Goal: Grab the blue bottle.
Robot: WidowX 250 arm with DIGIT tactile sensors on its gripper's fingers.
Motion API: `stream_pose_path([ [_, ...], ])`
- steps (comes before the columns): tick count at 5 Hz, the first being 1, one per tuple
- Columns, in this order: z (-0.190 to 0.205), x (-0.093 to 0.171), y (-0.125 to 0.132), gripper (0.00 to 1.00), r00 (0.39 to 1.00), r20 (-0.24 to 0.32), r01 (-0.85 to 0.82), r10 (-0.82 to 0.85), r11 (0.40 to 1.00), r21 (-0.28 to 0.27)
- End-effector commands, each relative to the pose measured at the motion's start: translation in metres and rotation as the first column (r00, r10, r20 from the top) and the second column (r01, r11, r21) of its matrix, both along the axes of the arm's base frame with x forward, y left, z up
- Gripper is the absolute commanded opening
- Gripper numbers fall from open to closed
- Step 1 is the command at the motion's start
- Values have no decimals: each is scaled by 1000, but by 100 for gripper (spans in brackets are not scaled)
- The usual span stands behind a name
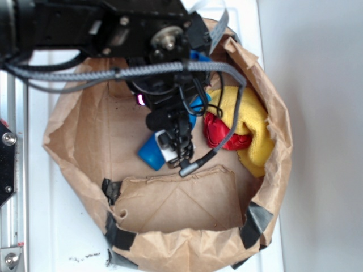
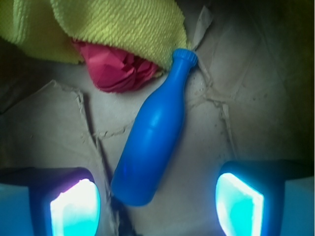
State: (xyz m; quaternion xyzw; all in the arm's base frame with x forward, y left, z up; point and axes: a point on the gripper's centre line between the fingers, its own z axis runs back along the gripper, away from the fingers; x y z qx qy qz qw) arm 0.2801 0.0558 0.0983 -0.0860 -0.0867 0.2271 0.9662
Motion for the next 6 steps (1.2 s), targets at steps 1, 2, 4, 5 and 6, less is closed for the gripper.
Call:
stream_pose_path([
  [1,-24,-1,-10,100,998,-57,28,-24,997,70],
  [2,-33,-7,-12,100,996,-77,43,-36,995,91],
  [4,-44,-18,-22,100,992,-115,74,-60,989,124],
  [5,-30,-15,-26,100,990,-131,61,-51,996,70],
  [6,-28,-13,-33,100,990,-134,49,-39,996,77],
])
